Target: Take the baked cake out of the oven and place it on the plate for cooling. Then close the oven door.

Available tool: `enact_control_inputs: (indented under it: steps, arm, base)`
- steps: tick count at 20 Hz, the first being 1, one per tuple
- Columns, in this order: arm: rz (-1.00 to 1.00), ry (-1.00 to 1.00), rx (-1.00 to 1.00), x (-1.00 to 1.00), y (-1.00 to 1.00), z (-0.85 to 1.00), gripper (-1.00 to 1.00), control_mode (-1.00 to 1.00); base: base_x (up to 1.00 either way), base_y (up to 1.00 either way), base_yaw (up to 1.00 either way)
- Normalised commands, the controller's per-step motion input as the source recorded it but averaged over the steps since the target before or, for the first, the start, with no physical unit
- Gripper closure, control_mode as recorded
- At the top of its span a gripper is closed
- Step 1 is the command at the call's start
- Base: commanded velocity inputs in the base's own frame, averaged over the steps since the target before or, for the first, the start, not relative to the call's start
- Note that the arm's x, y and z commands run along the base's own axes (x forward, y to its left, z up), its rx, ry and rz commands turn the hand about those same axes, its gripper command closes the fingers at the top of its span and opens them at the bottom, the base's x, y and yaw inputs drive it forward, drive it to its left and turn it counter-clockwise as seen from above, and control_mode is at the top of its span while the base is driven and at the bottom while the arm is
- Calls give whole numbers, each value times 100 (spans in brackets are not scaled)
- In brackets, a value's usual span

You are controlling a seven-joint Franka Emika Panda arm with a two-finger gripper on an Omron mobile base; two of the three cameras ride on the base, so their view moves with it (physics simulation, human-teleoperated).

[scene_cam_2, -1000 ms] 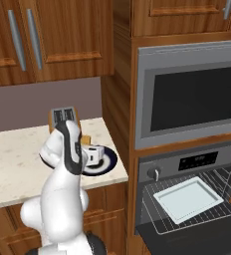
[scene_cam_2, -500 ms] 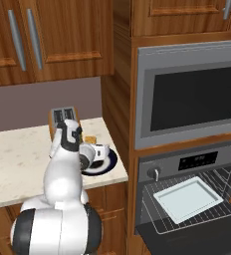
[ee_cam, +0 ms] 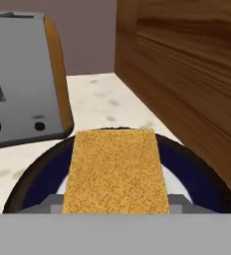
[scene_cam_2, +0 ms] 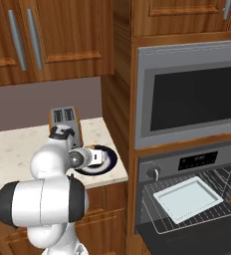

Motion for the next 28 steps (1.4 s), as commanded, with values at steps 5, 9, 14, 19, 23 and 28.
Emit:
enact_control_inputs:
  steps: [5,9,14,19,23,28]
  arm:
    - [0,22,0,0,0,0,100,-100]
    - [0,15,0,10,0,0,100,-100]
    - [0,12,0,23,0,8,100,-100]
    - [0,13,0,29,0,20,100,-100]
    - [0,14,0,28,-6,17,100,-100]
    - [0,15,0,26,-16,22,100,-100]
  base:
    - [0,0,0]
    - [0,0,0]
    - [0,0,0]
    - [0,0,0]
    - [0,0,0]
    - [0,0,0]
